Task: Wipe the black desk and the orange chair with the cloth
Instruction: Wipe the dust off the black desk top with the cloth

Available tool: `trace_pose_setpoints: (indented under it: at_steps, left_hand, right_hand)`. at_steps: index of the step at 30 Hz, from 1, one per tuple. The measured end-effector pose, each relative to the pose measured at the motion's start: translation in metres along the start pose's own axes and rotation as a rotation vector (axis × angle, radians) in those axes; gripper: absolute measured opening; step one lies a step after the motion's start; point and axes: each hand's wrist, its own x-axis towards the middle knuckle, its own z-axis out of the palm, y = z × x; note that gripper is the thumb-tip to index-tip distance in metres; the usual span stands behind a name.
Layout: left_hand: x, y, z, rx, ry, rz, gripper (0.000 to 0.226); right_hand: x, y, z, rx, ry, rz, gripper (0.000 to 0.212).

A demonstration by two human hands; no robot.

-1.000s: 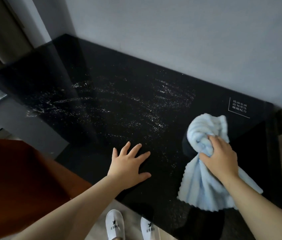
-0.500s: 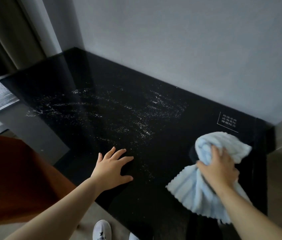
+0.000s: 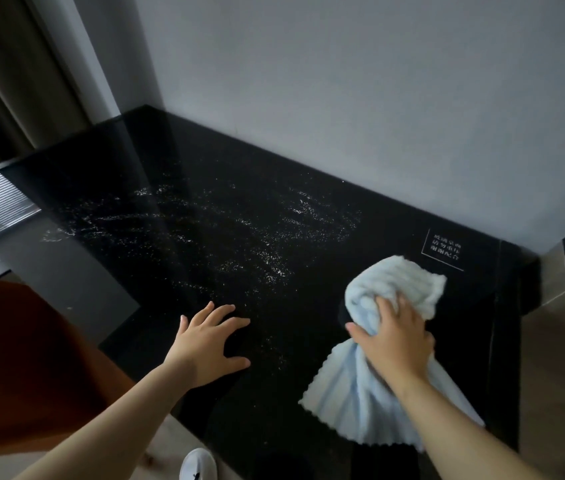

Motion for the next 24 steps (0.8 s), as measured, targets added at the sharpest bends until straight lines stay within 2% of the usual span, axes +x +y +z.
trace_pose_setpoints:
  at_steps: [3, 5, 6, 7, 9, 10, 11, 12, 14, 16, 18, 19, 21, 23, 24]
  left_hand:
    - [-0.001, 0.002, 0.004, -0.009, 0.032, -0.017, 0.071]
    - [-0.002, 0.003, 0.006, -0.017, 0.046, -0.034, 0.07]
    - [-0.002, 0.003, 0.006, -0.014, 0.047, -0.042, 0.07]
    - [-0.001, 0.004, 0.005, -0.005, 0.054, -0.053, 0.07]
    - [0.002, 0.007, 0.003, 0.016, 0.103, -0.091, 0.069]
    - [0.006, 0.01, 0.001, 0.021, 0.135, -0.114, 0.067]
    - [0.01, 0.014, 0.0, 0.019, 0.165, -0.133, 0.066]
    - [0.015, 0.018, -0.001, 0.017, 0.193, -0.138, 0.065]
    - [0.027, 0.028, -0.003, 0.015, 0.226, -0.12, 0.065]
    - [0.041, 0.037, -0.007, 0.015, 0.228, -0.111, 0.067]
    - [0.055, 0.045, -0.011, 0.021, 0.236, -0.107, 0.071]
    - [0.06, 0.048, -0.013, 0.033, 0.237, -0.096, 0.073]
    - [0.073, 0.053, -0.017, 0.06, 0.235, -0.065, 0.077]
    - [0.088, 0.057, -0.023, 0.059, 0.212, -0.052, 0.083]
    - [0.096, 0.059, -0.026, 0.04, 0.184, -0.059, 0.086]
  right_hand:
    - [-0.034, -0.042, 0.014, 0.149, 0.062, -0.439, 0.043]
    - [-0.037, -0.046, 0.014, 0.244, 0.078, -0.623, 0.043]
    - [-0.027, -0.04, 0.01, 0.262, 0.095, -0.617, 0.043]
    - [-0.014, -0.03, 0.006, 0.257, 0.122, -0.529, 0.041]
    - [0.014, -0.004, -0.003, 0.167, 0.122, -0.198, 0.039]
    - [0.023, 0.004, -0.006, 0.079, 0.048, -0.062, 0.046]
    - [0.026, 0.007, -0.006, 0.006, -0.042, -0.009, 0.054]
    - [0.025, 0.003, -0.003, -0.031, -0.118, -0.041, 0.058]
    - [0.016, -0.017, 0.006, -0.015, -0.193, -0.243, 0.053]
    - [0.01, -0.034, 0.01, 0.064, -0.263, -0.438, 0.036]
    - [0.026, -0.038, -0.003, 0.222, -0.318, -0.454, 0.015]
    - [0.041, -0.033, -0.011, 0.288, -0.293, -0.404, 0.011]
    - [0.073, -0.011, -0.024, 0.344, -0.111, -0.22, 0.018]
    - [0.101, 0.022, -0.033, 0.251, 0.044, 0.035, 0.039]
    - [0.108, 0.036, -0.034, 0.126, 0.0, 0.14, 0.051]
